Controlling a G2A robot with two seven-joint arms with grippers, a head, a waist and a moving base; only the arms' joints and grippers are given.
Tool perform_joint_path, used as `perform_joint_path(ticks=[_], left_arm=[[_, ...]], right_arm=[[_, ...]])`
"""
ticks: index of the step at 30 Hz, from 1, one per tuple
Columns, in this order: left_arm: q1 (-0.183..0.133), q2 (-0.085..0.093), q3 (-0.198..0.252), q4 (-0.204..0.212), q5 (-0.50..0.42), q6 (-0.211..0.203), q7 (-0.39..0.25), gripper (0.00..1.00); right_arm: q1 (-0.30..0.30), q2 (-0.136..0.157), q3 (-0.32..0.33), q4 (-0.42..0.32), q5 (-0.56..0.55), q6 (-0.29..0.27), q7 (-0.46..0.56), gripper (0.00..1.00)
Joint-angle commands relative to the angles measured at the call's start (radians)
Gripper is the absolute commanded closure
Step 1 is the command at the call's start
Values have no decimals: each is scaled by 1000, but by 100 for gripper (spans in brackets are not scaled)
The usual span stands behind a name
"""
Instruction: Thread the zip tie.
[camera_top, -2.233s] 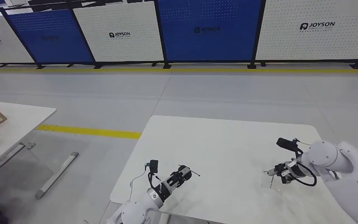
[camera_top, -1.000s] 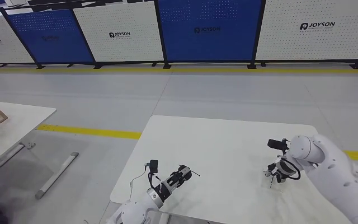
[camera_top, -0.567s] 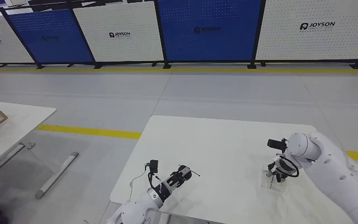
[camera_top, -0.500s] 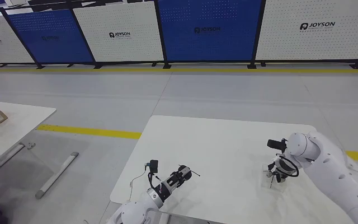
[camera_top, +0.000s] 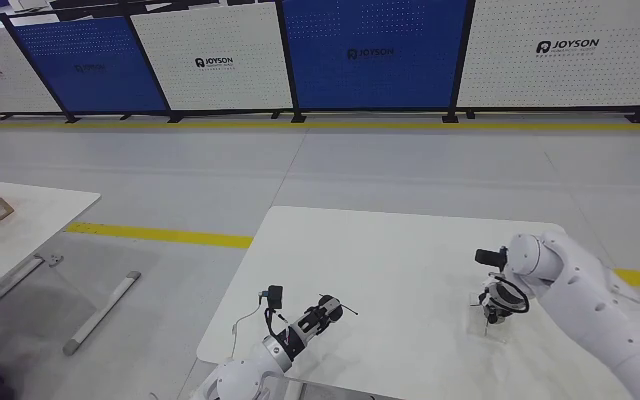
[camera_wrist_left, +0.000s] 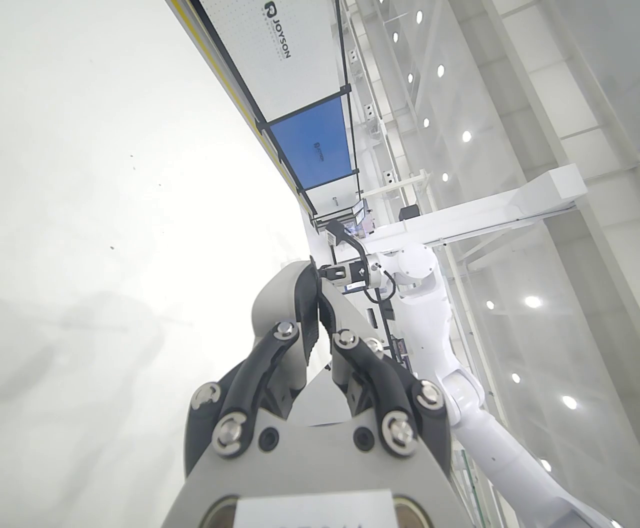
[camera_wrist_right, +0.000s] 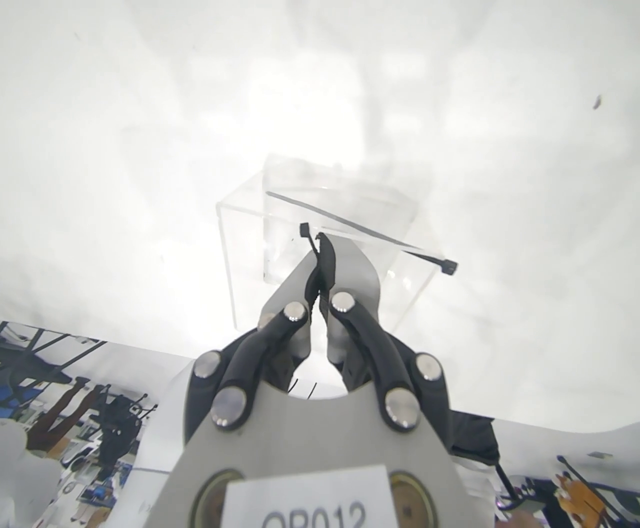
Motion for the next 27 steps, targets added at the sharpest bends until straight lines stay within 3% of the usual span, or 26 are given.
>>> perform_joint_path(ticks=[1,10,16,21,27], left_arm=[[0,0,0,0,0,0,0,100],[0,0,0,0,0,0,0,100],[0,0,0,0,0,0,0,100],[0,0,0,0,0,0,0,100],[0,0,0,0,0,0,0,100]], right_arm=[[7,-5,-9,12,3,0,0,100],[23,-17,-28,27,7,0,0,100],[7,-5,7,-5,-19,0,0,100],[-52,23,91,-82,-54,0,-35,100],[-192,89,261,-269,-130,0,-76,100]])
